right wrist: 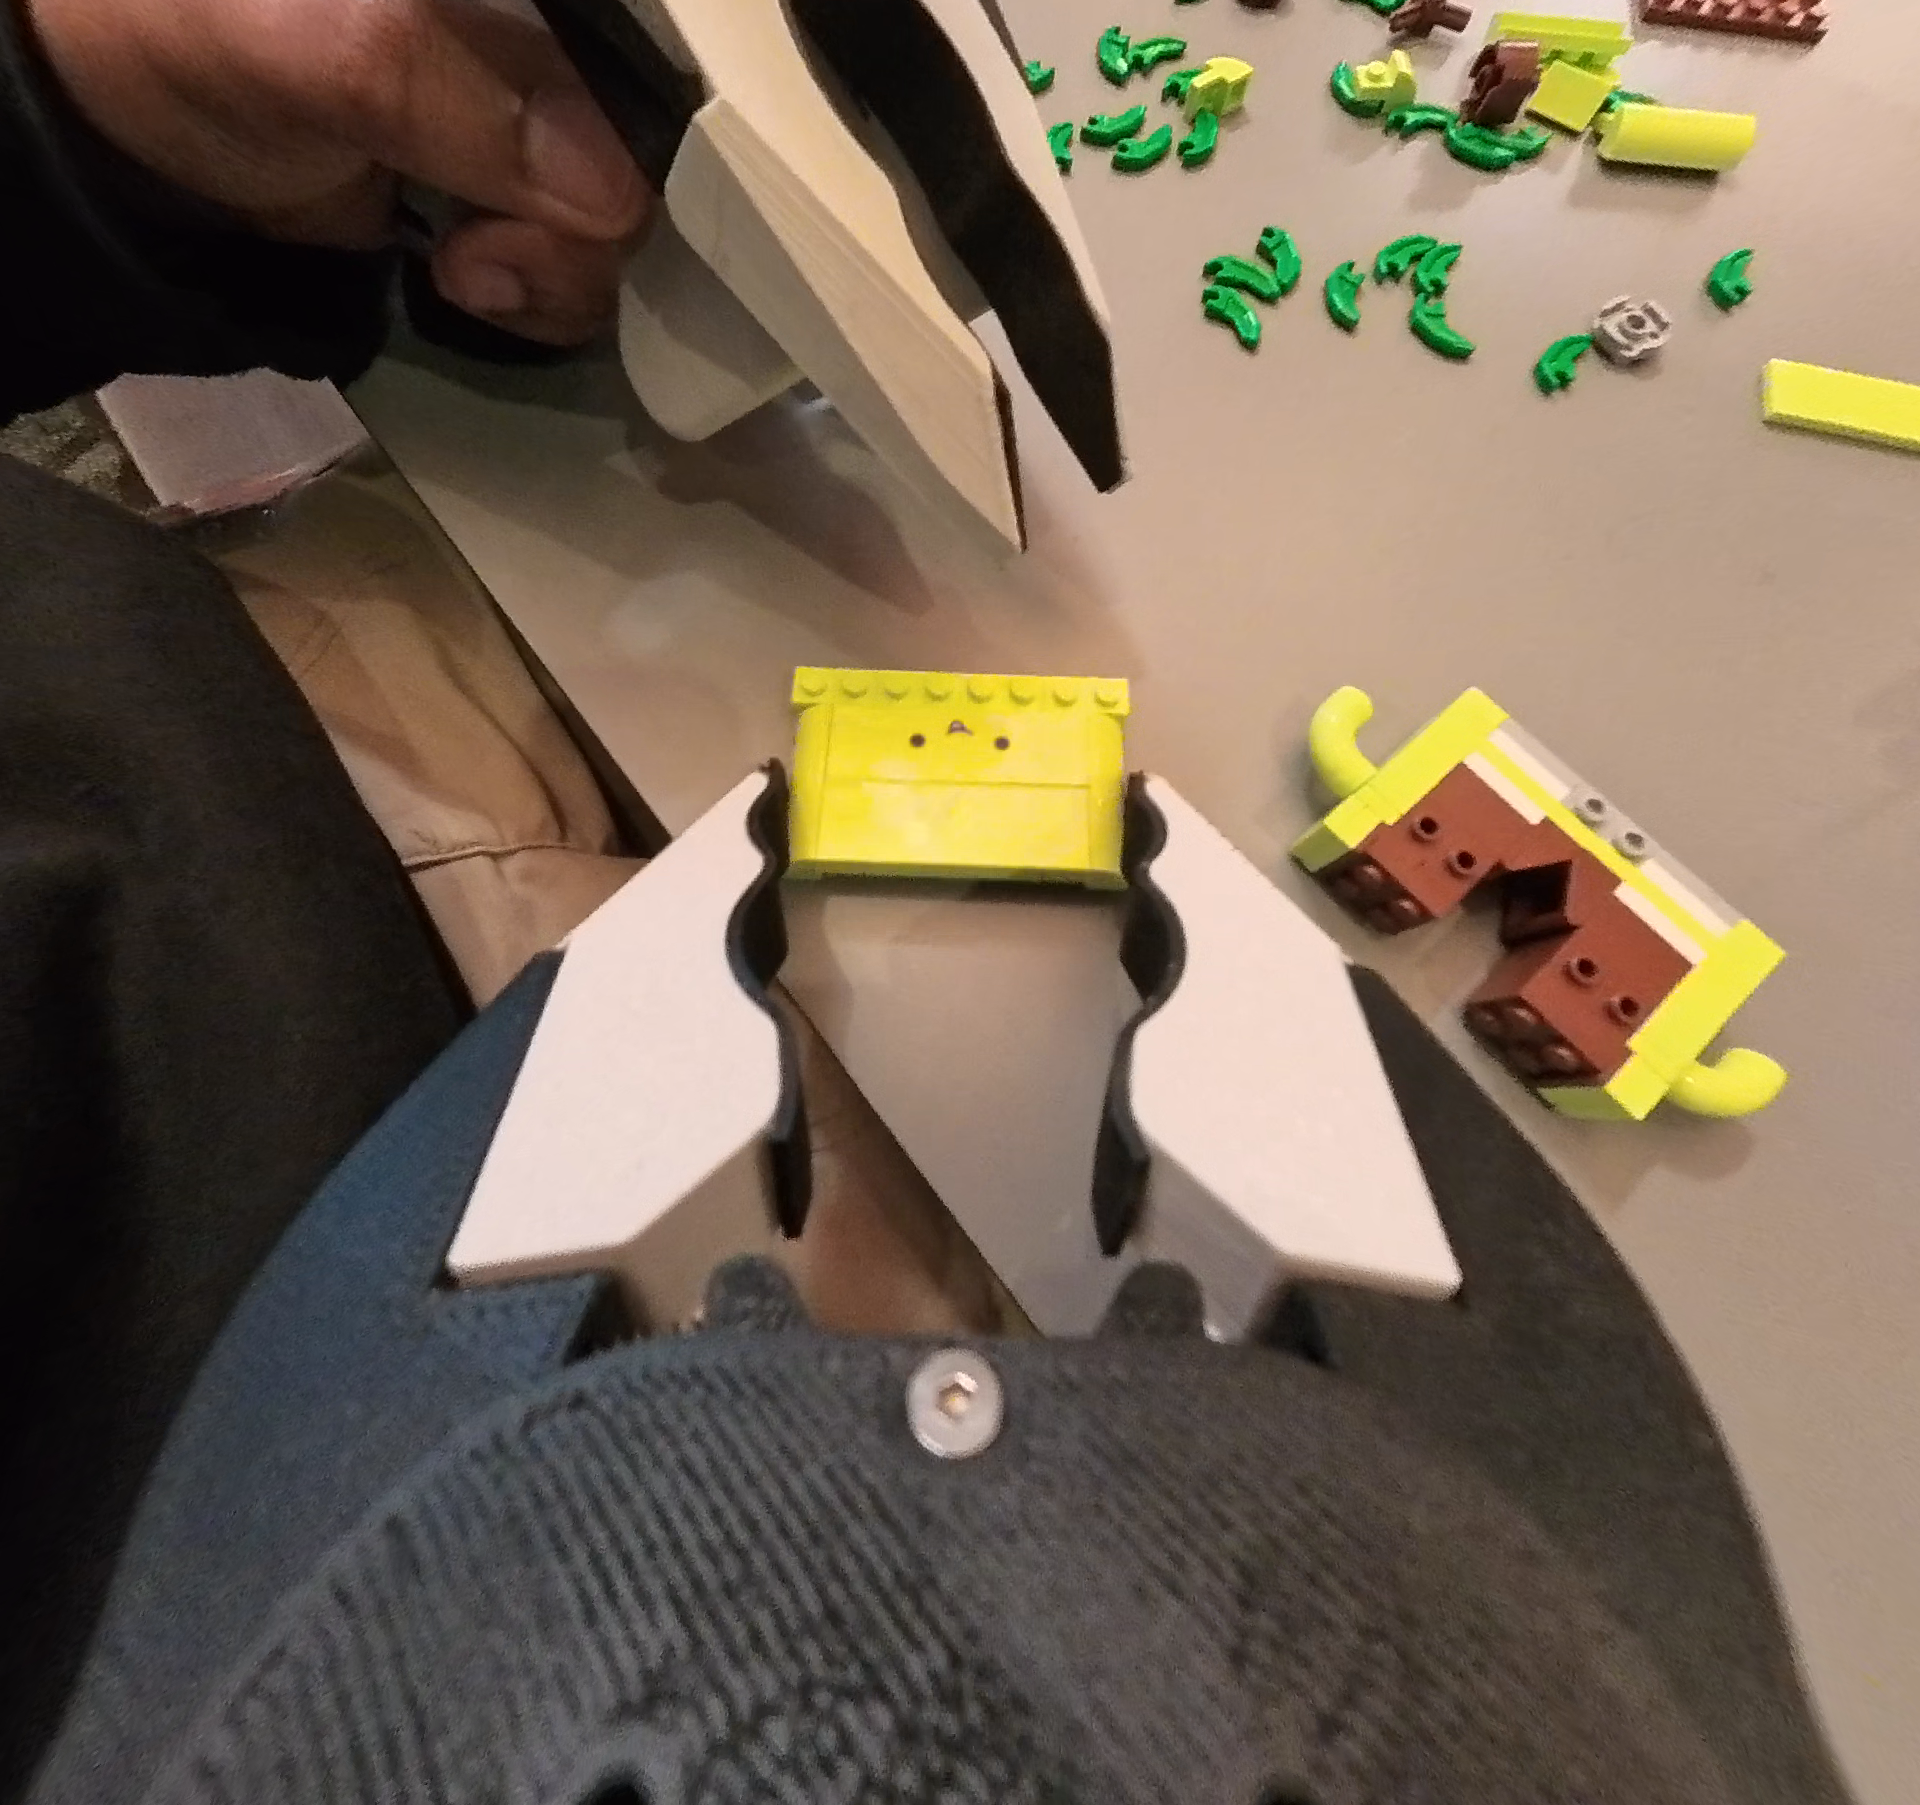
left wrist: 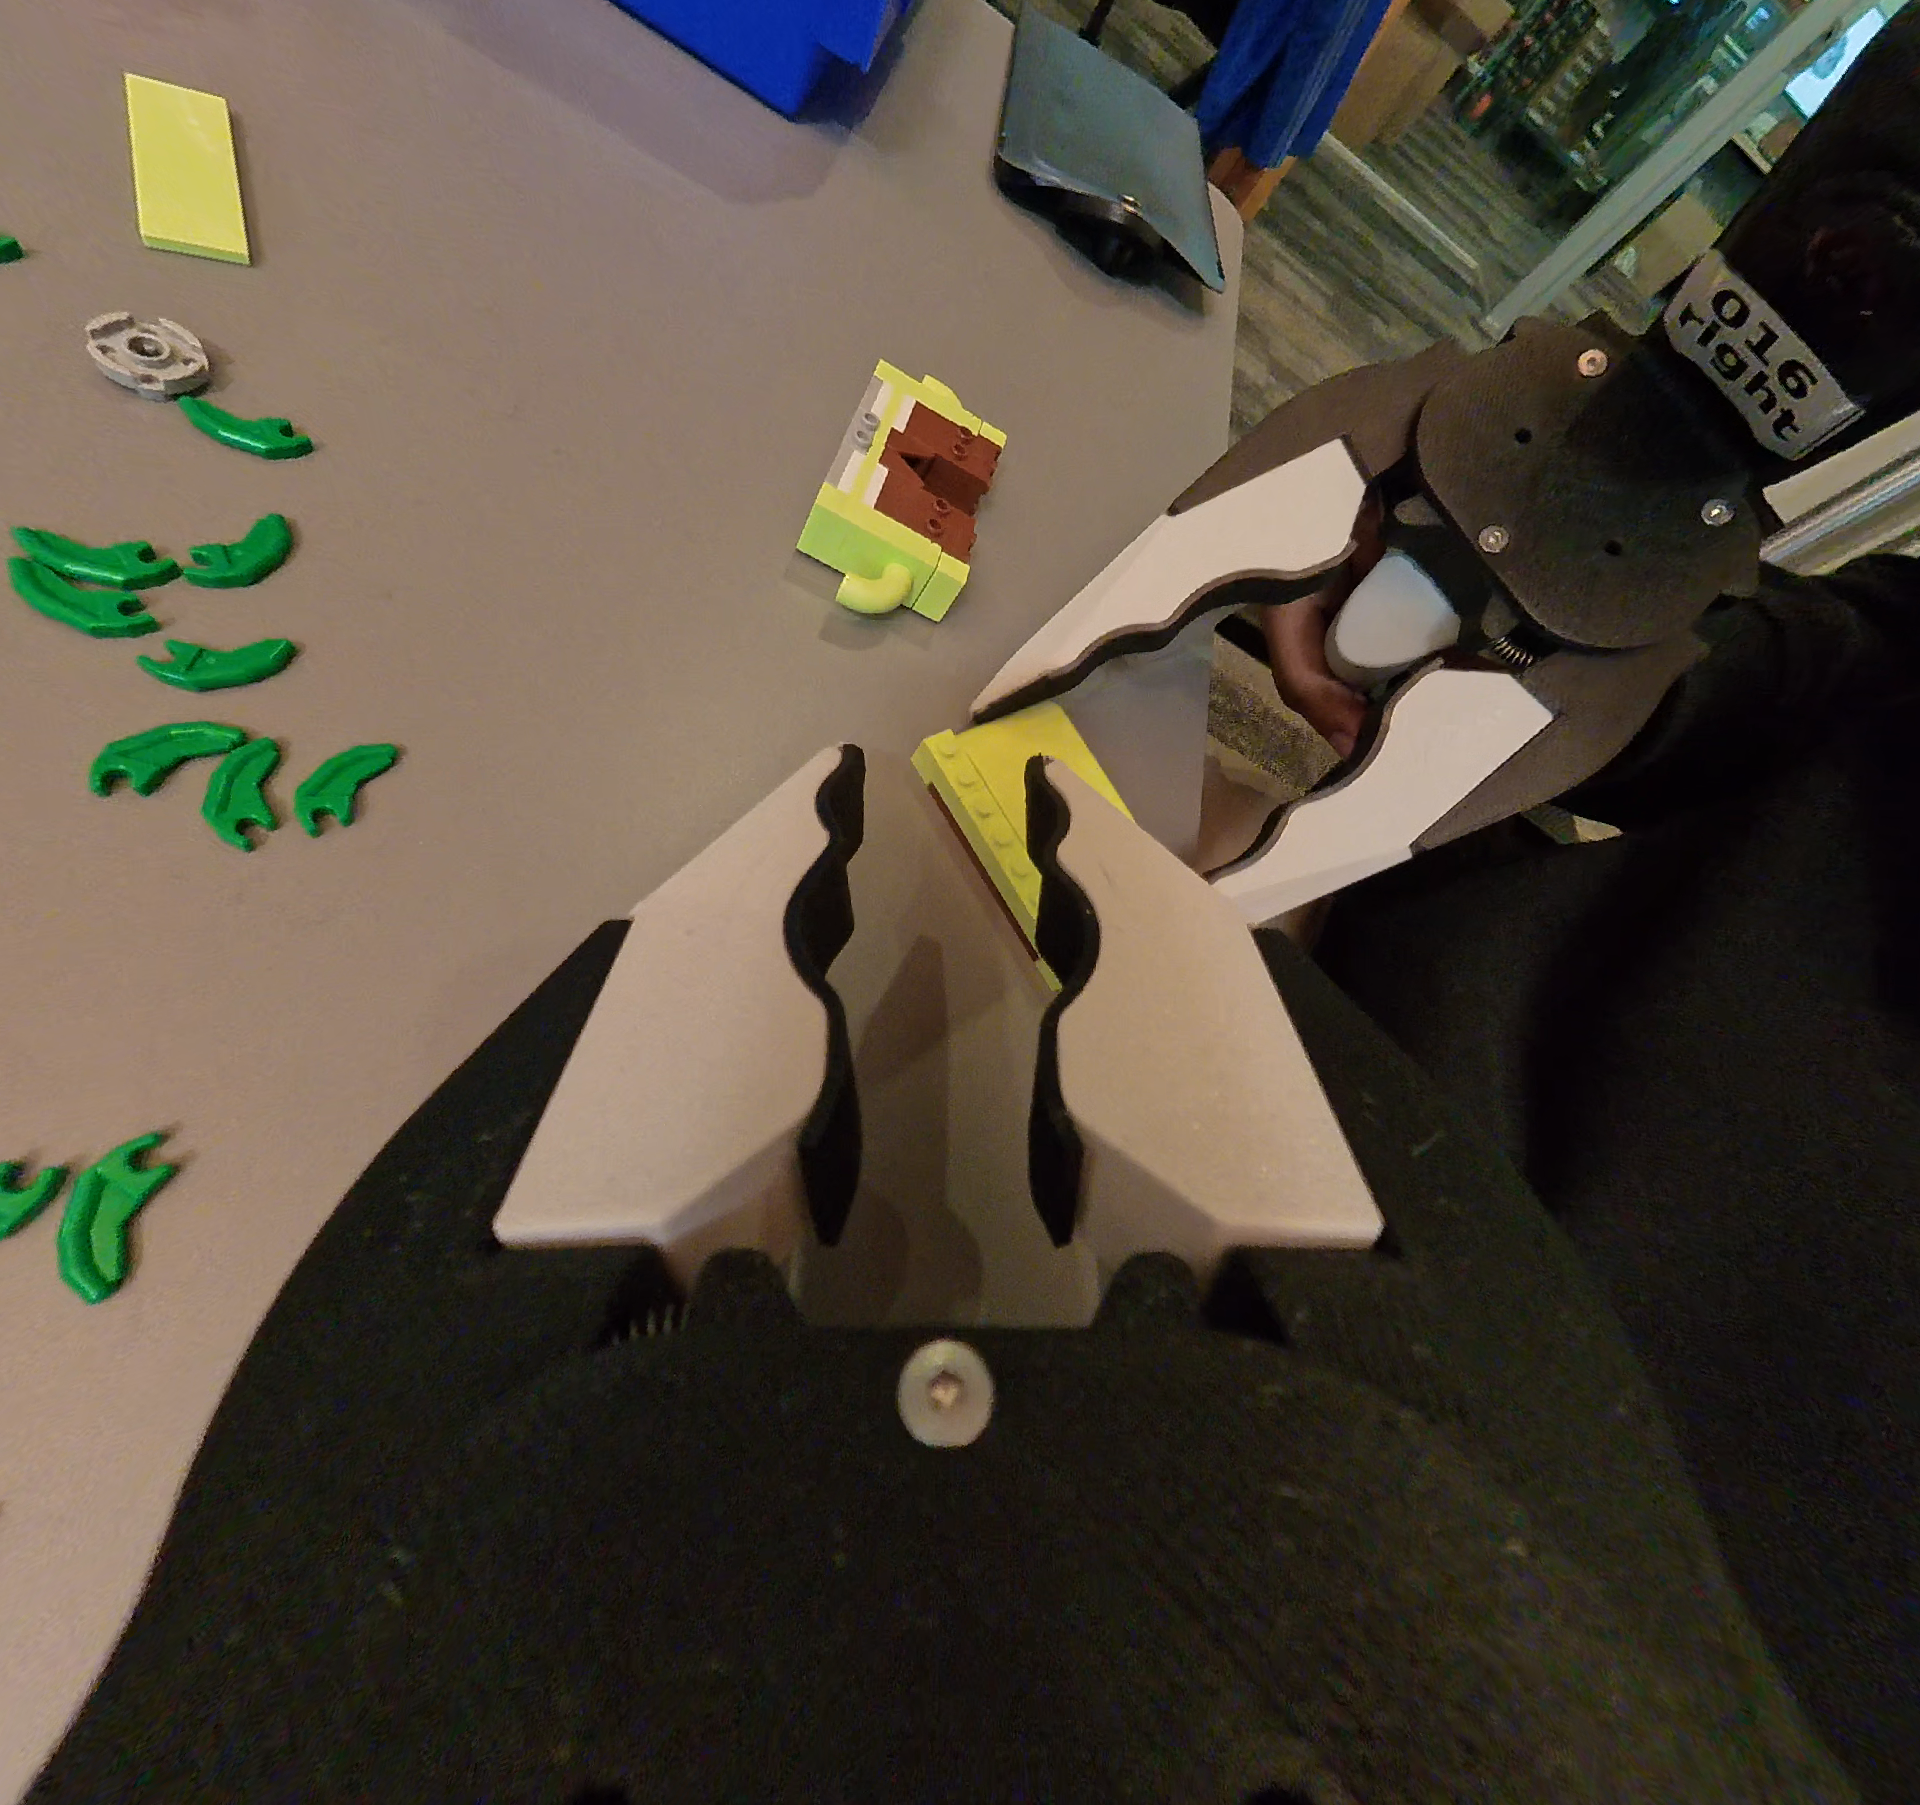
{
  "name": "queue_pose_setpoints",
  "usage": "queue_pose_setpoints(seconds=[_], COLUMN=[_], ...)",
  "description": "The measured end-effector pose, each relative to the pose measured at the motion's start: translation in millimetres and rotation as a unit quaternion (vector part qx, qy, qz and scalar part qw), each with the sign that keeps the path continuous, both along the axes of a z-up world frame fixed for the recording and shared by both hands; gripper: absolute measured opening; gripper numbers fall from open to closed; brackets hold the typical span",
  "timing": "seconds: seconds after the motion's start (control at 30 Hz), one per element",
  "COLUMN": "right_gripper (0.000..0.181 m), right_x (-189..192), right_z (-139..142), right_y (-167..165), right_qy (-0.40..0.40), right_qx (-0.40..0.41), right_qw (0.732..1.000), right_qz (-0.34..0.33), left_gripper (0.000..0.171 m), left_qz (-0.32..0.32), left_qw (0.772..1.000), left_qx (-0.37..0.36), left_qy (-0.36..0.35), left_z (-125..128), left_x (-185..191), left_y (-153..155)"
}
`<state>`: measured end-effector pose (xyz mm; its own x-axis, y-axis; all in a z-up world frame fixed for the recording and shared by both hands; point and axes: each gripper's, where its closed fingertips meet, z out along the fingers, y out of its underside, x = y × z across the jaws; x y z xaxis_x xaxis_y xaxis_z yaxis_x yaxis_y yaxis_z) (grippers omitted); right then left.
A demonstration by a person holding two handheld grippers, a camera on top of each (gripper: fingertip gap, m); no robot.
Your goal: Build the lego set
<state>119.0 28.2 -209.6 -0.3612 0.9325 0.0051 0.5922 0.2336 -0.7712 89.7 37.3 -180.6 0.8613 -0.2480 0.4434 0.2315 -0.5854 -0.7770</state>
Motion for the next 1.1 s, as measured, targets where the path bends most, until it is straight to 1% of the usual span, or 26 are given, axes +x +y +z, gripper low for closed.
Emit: queue_pose_setpoints(seconds=[0.3, 0.37, 0.43, 0.47, 0.5, 0.6, 0.7, 0.87, 1.0, 1.07, 1.1], right_gripper=[0.063, 0.06, 0.027, 0.035, 0.039, 0.047, 0.05, 0.07, 0.074, 0.074, 0.07], right_x=[-1, 0, 2, 1, 2, 4, 5, 7, 4, 2, 2], right_z=[8, 11, 14, 16, 16, 11, 15, 8, -1, -3, -3], right_y=[2, 3, 5, 7, 9, 13, 16, 19, 12, 10, 8], right_qy=[0.021, 0.027, 0.033, 0.039, 0.039, 0.024, 0.033, 0.005, -0.008, -0.003, -0.001], right_qx=[-0.006, -0.007, -0.007, -0.008, -0.009, -0.013, -0.013, -0.017, -0.024, -0.004, 0.003], right_qw=[1.0, 1.0, 0.999, 0.999, 0.999, 1.0, 0.999, 0.999, 0.999, 1.0, 1.0], right_qz=[-0.002, -0.003, -0.001, -0.006, -0.009, -0.015, -0.017, -0.026, -0.025, -0.022, -0.017], left_gripper=[0.03, 0.03, 0.031, 0.031, 0.032, 0.033, 0.033, 0.033, 0.033, 0.033, 0.033], left_qz=[0.003, 0.005, 0.009, 0.01, 0.012, 0.013, 0.014, 0.012, 0.011, 0.01, 0.009], left_qw=[1.0, 1.0, 1.0, 1.0, 1.0, 1.0, 1.0, 1.0, 1.0, 1.0, 1.0], left_qx=[0.004, 0.007, 0.01, 0.012, 0.013, 0.01, 0.012, 0.008, 0.008, 0.008, 0.008], left_qy=[0.001, 0.002, 0.001, -0.001, -0.004, -0.005, -0.001, -0.003, -0.001, -0.003, -0.004], left_z=[1, 2, 3, 4, 4, 3, 3, 2, 2, 2, 2], left_x=[-1, -2, -3, -4, -4, -4, -4, -4, -3, -2, -2], left_y=[0, 1, 2, 3, 3, 5, 5, 5, 5, 4, 4])
